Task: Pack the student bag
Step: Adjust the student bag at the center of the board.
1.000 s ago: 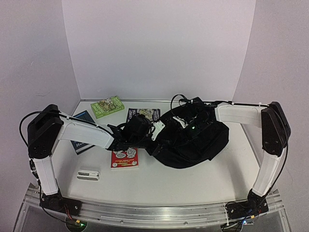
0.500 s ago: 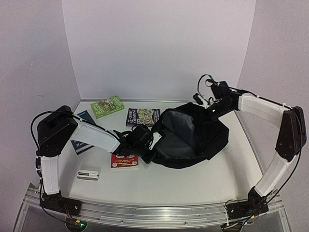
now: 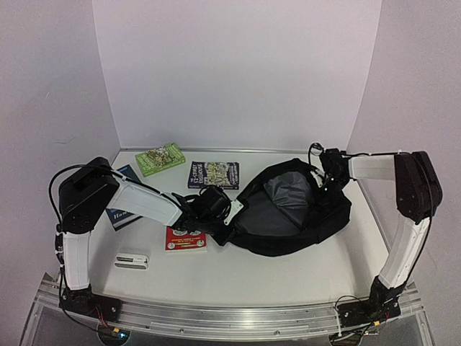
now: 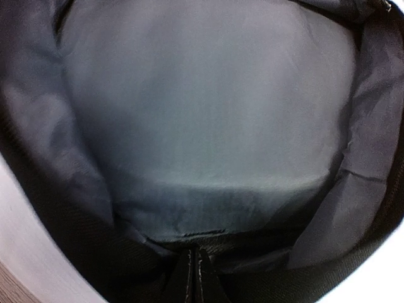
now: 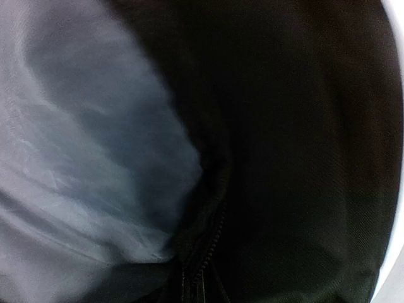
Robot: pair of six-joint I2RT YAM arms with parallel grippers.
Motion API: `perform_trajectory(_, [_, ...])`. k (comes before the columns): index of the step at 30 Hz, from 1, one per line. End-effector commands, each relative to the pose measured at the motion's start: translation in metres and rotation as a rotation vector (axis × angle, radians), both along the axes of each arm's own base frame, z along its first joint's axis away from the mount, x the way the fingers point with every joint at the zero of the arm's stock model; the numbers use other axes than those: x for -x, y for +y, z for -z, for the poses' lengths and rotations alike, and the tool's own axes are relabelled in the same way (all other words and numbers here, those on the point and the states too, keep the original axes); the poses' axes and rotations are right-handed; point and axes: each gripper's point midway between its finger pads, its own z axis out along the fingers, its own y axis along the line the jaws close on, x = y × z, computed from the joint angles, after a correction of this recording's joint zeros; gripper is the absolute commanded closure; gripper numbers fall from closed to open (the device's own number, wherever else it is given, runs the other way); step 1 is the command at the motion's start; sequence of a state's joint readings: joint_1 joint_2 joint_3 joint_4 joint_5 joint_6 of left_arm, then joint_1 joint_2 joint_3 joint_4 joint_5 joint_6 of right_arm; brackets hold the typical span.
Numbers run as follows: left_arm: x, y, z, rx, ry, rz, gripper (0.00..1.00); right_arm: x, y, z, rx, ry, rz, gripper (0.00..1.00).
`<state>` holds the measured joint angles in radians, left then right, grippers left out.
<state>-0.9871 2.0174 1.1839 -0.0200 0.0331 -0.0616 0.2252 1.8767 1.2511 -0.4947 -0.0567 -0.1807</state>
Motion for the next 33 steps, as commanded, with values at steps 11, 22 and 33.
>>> perform_trajectory(11, [0.016, -0.007, -0.016, 0.025, 0.060, 0.066, 0.93, -0.002, -0.008, -0.020, 0.079, -0.044, -0.033, 0.29])
perform_trajectory(22, [0.007, -0.007, -0.070, 0.129, 0.015, -0.010, 0.49, -0.020, 0.015, -0.111, -0.077, -0.219, -0.036, 0.07])
perform_trajectory(33, [-0.041, 0.043, -0.123, 0.299, 0.079, -0.320, 0.00, -0.007, 0.059, -0.134, -0.310, -0.189, -0.159, 0.24])
